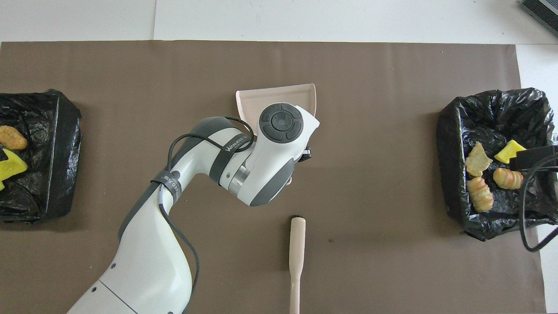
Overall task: Sweep and dump trash in bin
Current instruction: 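Carry the empty dustpan to the table center with the left gripper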
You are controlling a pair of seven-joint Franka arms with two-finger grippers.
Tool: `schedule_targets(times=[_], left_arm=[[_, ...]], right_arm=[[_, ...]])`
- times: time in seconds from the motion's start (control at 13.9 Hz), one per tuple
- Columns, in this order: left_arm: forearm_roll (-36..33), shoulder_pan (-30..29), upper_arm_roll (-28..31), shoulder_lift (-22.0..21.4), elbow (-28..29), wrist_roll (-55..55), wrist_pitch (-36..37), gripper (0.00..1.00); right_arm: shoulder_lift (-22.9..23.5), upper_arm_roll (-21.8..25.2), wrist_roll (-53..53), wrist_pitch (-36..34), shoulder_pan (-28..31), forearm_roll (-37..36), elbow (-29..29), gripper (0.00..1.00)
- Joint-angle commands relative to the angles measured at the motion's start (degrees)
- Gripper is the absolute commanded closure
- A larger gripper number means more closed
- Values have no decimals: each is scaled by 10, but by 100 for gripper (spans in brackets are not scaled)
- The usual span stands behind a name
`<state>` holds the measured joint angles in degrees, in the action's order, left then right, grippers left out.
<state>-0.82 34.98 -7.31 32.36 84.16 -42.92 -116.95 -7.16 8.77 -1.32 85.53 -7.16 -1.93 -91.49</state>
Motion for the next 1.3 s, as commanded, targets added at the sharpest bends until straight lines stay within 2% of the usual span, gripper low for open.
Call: schedule_targets(times=[0.0, 0.14, 0.22, 0.36, 0.43, 0.58, 0.86, 1.22], left_arm=[[6, 20, 12, 2, -18, -8, 2, 95], [3, 21, 12, -2, -14, -7, 9, 71], [2, 22, 12, -3, -11, -6, 10, 53], [-3, 26, 12, -4, -9, 2, 6, 9], [-11, 26, 12, -5, -8, 5, 7, 0], [-20, 22, 12, -16, -4, 22, 10, 0], [-20, 4, 20, -91, 52, 85, 13, 0], [-39, -66, 21, -163, 65, 182, 80, 0]], right_arm=[[-11, -5, -5, 6, 3, -4, -11, 0], [-11, -5, -4, 6, 3, -4, -11, 0], [-11, -5, -4, 6, 3, -4, -11, 0], [-11, -5, -4, 6, 3, -4, -11, 0], [-11, -5, -4, 6, 3, -4, -11, 0], [-11, -5, -5, 6, 3, -4, -11, 0], [-11, -5, -4, 6, 3, -4, -11, 0], [-11, -4, -4, 6, 3, -4, -11, 0]])
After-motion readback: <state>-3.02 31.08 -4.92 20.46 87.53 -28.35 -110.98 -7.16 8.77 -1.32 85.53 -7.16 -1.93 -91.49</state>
